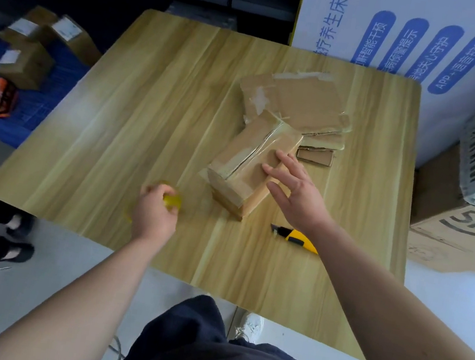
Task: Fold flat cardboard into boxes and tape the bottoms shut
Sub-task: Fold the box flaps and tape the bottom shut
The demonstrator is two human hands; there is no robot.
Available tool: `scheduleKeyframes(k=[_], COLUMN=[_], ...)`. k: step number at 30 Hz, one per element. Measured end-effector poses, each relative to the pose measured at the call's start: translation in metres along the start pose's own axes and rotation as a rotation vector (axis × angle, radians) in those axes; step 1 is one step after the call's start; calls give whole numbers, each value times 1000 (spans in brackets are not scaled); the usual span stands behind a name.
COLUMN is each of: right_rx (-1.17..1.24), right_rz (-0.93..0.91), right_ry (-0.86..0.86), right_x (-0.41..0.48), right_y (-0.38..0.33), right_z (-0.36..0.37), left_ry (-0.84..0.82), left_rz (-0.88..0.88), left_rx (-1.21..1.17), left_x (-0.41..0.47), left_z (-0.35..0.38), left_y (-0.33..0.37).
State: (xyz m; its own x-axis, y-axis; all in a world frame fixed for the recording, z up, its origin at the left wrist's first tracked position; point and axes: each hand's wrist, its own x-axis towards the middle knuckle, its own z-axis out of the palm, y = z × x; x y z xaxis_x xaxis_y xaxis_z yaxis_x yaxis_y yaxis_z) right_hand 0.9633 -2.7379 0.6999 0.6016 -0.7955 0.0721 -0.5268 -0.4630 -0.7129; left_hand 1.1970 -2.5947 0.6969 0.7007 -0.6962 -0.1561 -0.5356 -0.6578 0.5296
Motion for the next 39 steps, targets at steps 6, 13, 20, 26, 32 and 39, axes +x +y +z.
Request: scheduleKeyframes(k=[6,13,20,26,32,39], right_rx=[43,-15,33,119,206,34], right_rz=[49,224,545,665,701,555], right_ry=[34,80,192,216,260,323], right_x=[-2,-7,-23,-26,-30,-31], right_y=[-8,-33,-72,-75,-79,-80], right_z=[-3,-4,12,25,33,42], left_ry=[-249,-161,-536,-669,-686,-593], left_rz=[149,298,386,379,387,619], left_rx=[281,-21,-107,-235,-240,-39], left_x=[37,56,71,77,83,94], left_z=[8,-10,-38,-35,-28,-26], left_y=[-17,35,60,61,56,52])
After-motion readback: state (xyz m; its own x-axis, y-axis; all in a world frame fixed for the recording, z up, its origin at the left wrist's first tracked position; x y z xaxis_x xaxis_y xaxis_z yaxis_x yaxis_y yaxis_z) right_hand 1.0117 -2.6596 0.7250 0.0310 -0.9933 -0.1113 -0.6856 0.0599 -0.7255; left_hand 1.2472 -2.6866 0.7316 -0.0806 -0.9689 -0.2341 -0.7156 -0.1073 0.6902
